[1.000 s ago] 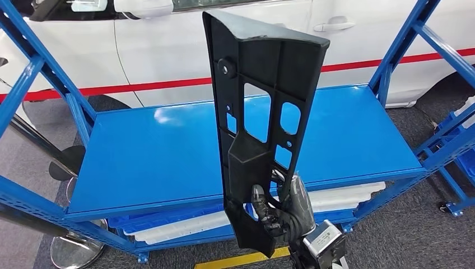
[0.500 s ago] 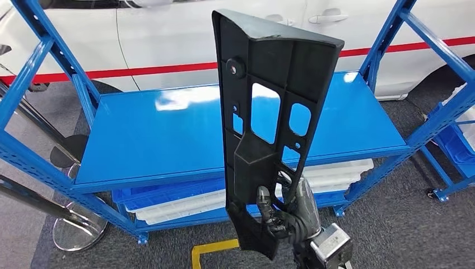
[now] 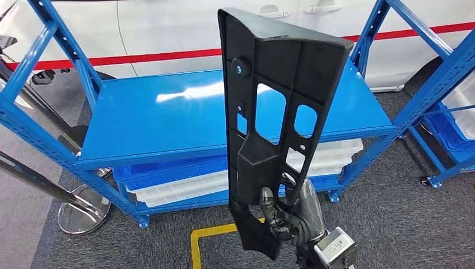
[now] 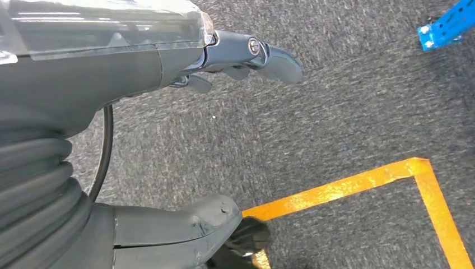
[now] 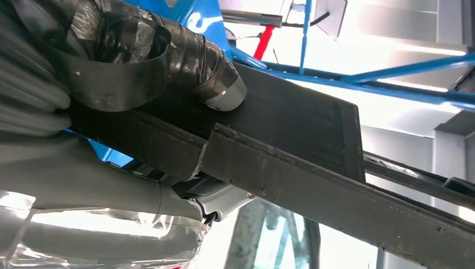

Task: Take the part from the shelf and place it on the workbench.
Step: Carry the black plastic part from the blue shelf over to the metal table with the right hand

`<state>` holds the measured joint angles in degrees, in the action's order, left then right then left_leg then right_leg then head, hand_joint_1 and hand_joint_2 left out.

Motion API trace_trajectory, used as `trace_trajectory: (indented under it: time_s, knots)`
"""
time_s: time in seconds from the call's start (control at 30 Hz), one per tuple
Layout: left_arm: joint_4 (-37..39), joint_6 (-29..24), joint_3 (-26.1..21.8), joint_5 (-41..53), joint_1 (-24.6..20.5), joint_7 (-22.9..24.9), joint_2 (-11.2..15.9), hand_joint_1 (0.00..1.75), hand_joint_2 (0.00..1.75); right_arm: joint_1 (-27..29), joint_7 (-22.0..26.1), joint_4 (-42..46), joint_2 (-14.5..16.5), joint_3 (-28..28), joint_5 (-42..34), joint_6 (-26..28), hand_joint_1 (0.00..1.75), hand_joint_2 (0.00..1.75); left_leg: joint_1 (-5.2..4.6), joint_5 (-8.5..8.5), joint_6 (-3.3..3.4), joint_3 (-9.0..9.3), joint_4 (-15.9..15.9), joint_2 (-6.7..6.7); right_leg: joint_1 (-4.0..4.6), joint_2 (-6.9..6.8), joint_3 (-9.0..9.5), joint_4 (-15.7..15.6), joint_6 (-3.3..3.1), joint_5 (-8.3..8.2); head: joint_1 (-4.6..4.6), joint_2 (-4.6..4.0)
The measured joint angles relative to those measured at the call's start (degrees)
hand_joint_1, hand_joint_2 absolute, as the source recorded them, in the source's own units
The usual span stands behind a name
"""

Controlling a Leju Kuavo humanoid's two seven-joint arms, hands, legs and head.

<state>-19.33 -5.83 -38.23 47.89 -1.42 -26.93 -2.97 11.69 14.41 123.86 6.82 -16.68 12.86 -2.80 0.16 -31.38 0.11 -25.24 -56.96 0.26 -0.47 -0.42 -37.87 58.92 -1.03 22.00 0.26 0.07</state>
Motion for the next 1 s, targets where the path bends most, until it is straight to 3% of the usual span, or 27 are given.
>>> trace_trajectory:
  time_s: [0.07,0.13,0.17,0.23,0.27,0.3,0.37,0.43,0.5,0.53,0.57,0.63,0.67,0.73,0.8,0.83,0.87,0.9,0.97,1.0]
  knots:
    - [0.02,0.03,-0.35,0.17,-0.02,0.04,0.06,0.00,1.75,0.30,0.14,0.29,0.04,0.06,0.23,0.02,1.75,1.75,-0.18,0.20,0.66,0.09,1.34,-0.02,0.02,-0.05,-0.04,-0.49,0.76,-1.20,0.02,0.00]
    - [0.08,0.18,-0.60,0.34,-0.01,0.16,0.08,0.00,1.75,0.83,0.24,0.48,0.07,0.33,0.41,0.02,1.75,1.75,0.02,1.55,1.49,-0.75,1.75,0.24,-0.08,0.17,-0.58,0.15,1.38,-0.08,0.03,0.00]
    - [0.11,0.27,-0.73,0.42,-0.01,0.26,0.08,0.00,1.75,1.14,0.28,0.53,0.07,0.53,0.54,0.01,1.75,1.75,0.14,2.34,1.91,-1.41,1.94,0.39,-0.12,0.28,-1.21,1.94,1.63,2.21,0.03,0.00]
    - [0.26,0.41,-1.13,0.58,-0.01,0.53,0.07,0.00,1.75,1.75,0.35,0.55,0.07,0.92,0.79,-0.03,1.75,1.75,0.10,3.65,2.47,-3.00,1.89,0.57,-0.26,0.36,-2.87,8.59,1.97,8.36,0.03,0.00]
    - [0.38,0.43,-1.39,0.66,0.01,0.74,0.08,0.00,1.75,2.08,0.37,0.55,0.07,1.11,0.89,-0.08,1.75,1.75,0.02,4.29,2.53,-3.87,1.74,0.63,-0.28,0.35,-3.48,12.30,2.14,10.40,0.03,0.00]
    - [0.51,0.43,-1.62,0.73,0.03,0.91,0.08,0.00,1.75,2.39,0.38,0.55,0.07,1.29,0.93,-0.15,1.75,1.75,-0.03,4.87,2.51,-4.73,1.53,0.67,-0.29,0.35,-3.56,14.84,2.26,10.99,0.03,0.00]
    - [0.75,0.42,-1.96,0.87,0.06,1.20,0.09,0.00,1.75,2.90,0.41,0.55,0.07,1.57,0.98,-0.33,1.75,1.75,-0.08,5.72,2.31,-6.34,0.93,0.71,-0.29,0.34,-1.86,15.50,2.30,9.30,0.02,0.00]
    - [0.92,0.37,-2.20,1.01,0.08,1.40,0.09,0.00,1.75,3.33,0.42,0.60,0.07,1.79,0.99,-0.53,1.75,1.75,-0.09,6.22,2.06,-7.73,0.15,0.70,-0.28,0.33,2.63,10.30,2.04,7.15,0.02,0.00]
    - [0.99,0.26,-2.55,1.19,0.14,1.63,0.08,0.00,1.75,3.75,0.51,0.79,0.09,2.09,1.04,-0.87,1.75,1.75,-0.18,6.65,1.66,-8.87,-0.66,0.65,-0.08,0.33,7.69,3.08,1.48,7.59,0.01,0.00]
    - [1.01,0.22,-2.76,1.27,0.18,1.74,0.07,0.00,1.75,4.08,0.61,0.93,0.11,2.27,1.04,-1.09,1.75,1.75,-0.22,6.92,1.38,-9.20,-0.98,0.61,0.06,0.34,9.20,0.56,1.16,8.08,0.02,0.00]
    - [1.02,0.20,-2.99,1.30,0.24,1.84,0.06,0.00,1.75,4.44,0.77,1.09,0.16,2.46,1.01,-1.36,1.75,1.75,-0.22,7.27,1.05,-9.41,-1.09,0.59,0.23,0.36,9.56,-0.48,0.83,8.49,0.01,0.00]
    - [1.02,0.21,-3.43,1.36,0.45,2.03,0.05,0.00,1.75,5.28,1.22,1.35,0.34,2.95,0.84,-2.19,1.75,1.75,-0.14,7.75,0.32,-9.73,-1.25,0.47,0.19,0.28,9.00,-0.93,0.05,7.67,0.01,0.00]
    - [1.02,0.25,-3.67,1.41,0.58,2.14,0.04,0.00,1.75,5.65,1.48,1.43,0.49,3.23,0.73,-2.71,1.75,1.75,-0.08,7.00,-0.01,-10.18,-1.82,0.38,0.08,0.21,8.54,-1.07,-0.43,7.14,0.00,0.00]
    - [1.02,0.34,-4.20,1.50,0.82,2.27,0.01,0.00,1.75,6.41,1.84,1.46,0.84,3.80,0.53,-3.56,1.75,1.75,0.13,2.61,-0.57,-11.79,-5.94,0.21,-0.15,0.05,7.29,-1.30,-1.15,5.87,0.00,0.00]
    - [1.02,0.40,-4.55,1.56,0.93,2.36,-0.03,0.00,1.75,7.07,1.96,1.47,1.14,4.31,0.42,-3.99,1.75,1.75,0.31,-2.51,-1.05,-13.72,-13.23,0.18,-0.10,0.05,5.65,-1.19,-1.32,4.67,0.00,0.00]
    - [1.02,0.43,-4.65,1.60,0.95,2.39,-0.04,0.00,1.75,7.32,1.98,1.47,1.21,4.56,0.37,-4.08,1.75,1.75,0.38,-3.62,-1.21,-14.01,-16.07,0.18,-0.06,0.04,4.79,-1.07,-1.27,4.09,-0.01,0.00]
    - [1.02,0.46,-4.69,1.64,0.98,2.42,-0.05,0.00,1.75,7.51,1.98,1.47,1.25,4.78,0.34,-4.12,1.75,1.75,0.42,-3.37,-1.25,-13.39,-17.04,0.18,-0.04,0.02,3.94,-0.91,-1.20,3.55,-0.01,0.00]
    - [1.02,0.49,-4.73,1.71,1.00,2.43,-0.05,0.00,1.75,7.67,1.99,1.47,1.29,4.96,0.33,-4.16,1.75,1.75,0.44,-2.12,-1.18,-11.72,-15.83,0.17,-0.03,0.03,3.13,-0.71,-1.11,3.07,0.00,0.00]
    - [0.98,0.62,-4.89,1.90,0.94,2.44,-0.03,0.00,1.75,8.12,2.42,1.47,1.39,5.29,0.21,-4.32,1.75,1.75,0.39,0.44,-0.62,-5.85,-8.13,0.06,-0.02,0.07,1.83,-0.33,-0.83,2.20,0.00,0.00]
    - [0.95,0.75,-5.09,2.07,0.87,2.44,0.01,0.00,1.75,8.62,3.01,1.47,1.47,5.43,-0.02,-4.39,1.75,1.75,0.28,0.72,-0.29,-2.91,-3.67,-0.03,0.02,0.06,1.41,-0.22,-0.59,1.79,0.00,0.00]
